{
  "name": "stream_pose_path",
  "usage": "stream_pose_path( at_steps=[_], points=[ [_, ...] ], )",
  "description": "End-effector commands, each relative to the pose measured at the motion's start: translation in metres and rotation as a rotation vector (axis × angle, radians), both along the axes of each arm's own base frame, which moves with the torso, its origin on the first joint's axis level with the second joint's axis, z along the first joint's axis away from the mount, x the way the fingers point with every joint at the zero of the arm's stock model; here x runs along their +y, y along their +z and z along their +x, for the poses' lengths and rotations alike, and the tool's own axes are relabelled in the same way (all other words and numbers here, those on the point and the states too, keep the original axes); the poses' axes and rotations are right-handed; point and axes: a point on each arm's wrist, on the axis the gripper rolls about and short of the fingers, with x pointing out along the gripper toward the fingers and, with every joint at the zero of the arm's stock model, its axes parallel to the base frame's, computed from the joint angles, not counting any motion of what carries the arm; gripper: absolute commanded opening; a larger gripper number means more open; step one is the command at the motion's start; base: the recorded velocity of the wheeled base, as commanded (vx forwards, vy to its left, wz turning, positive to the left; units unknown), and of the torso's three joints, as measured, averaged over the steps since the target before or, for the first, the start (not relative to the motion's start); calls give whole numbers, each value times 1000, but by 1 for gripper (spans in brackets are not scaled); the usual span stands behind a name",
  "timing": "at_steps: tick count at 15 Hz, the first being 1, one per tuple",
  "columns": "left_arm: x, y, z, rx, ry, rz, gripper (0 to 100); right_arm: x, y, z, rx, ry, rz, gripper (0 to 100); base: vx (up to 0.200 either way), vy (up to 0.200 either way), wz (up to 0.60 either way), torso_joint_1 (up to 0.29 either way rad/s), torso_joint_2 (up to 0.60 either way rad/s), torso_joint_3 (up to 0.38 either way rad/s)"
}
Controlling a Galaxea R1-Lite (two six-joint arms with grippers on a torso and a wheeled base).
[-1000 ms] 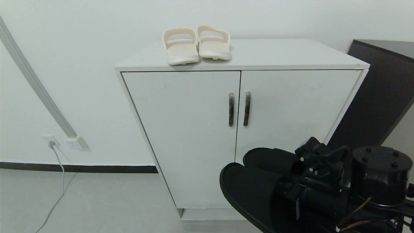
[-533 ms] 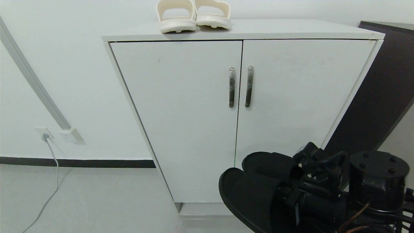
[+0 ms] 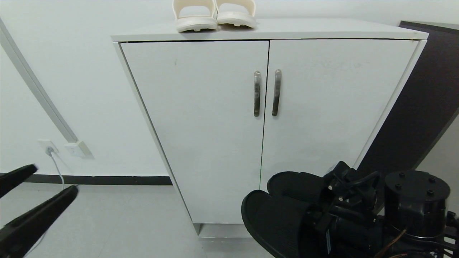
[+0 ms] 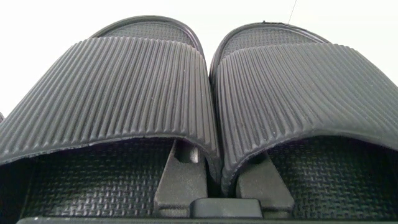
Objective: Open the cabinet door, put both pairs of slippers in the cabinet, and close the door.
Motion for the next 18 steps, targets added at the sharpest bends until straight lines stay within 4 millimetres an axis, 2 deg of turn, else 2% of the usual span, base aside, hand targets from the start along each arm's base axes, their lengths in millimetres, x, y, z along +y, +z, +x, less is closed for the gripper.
stream_pose_path(
  at_steps=[1, 5, 7, 8, 10, 12, 14, 16, 18],
  points=[
    [-22, 8, 53, 85, -184, 7, 100, 1, -1, 0, 2, 4, -2, 0, 0, 0, 0, 0, 0, 0],
    [-58, 22, 84, 105, -348, 19, 100, 3, -2, -5, 6, 24, -6, 0, 0, 0, 0, 0, 0, 0],
    [-67, 27, 95, 105, -369, 20, 100, 3, -3, -5, 8, 25, -8, 0, 0, 0, 0, 0, 0, 0],
    [-82, 36, 108, 104, -409, 3, 100, 4, -3, -5, 8, 27, -8, 0, 0, 0, 0, 0, 0, 0],
    [-103, 49, 118, 101, -461, -34, 100, 5, -3, -6, 7, 33, -7, 0, 0, 0, 0, 0, 0, 0],
    [-123, 50, 135, 113, -478, -32, 100, 5, -3, -6, 9, 33, -10, 0, 0, 0, 0, 0, 0, 0],
    [-141, 43, 155, 141, -495, -22, 100, 5, -4, -6, 13, 34, -8, 0, 0, 0, 0, 0, 0, 0],
    [-158, 45, 163, 153, -533, -54, 100, 5, -4, -6, 13, 34, -11, 0, 0, 0, 0, 0, 0, 0],
    [-170, 52, 164, 157, -573, -97, 100, 5, -4, -6, 12, 34, -9, 0, 0, 0, 0, 0, 0, 0]
  ],
)
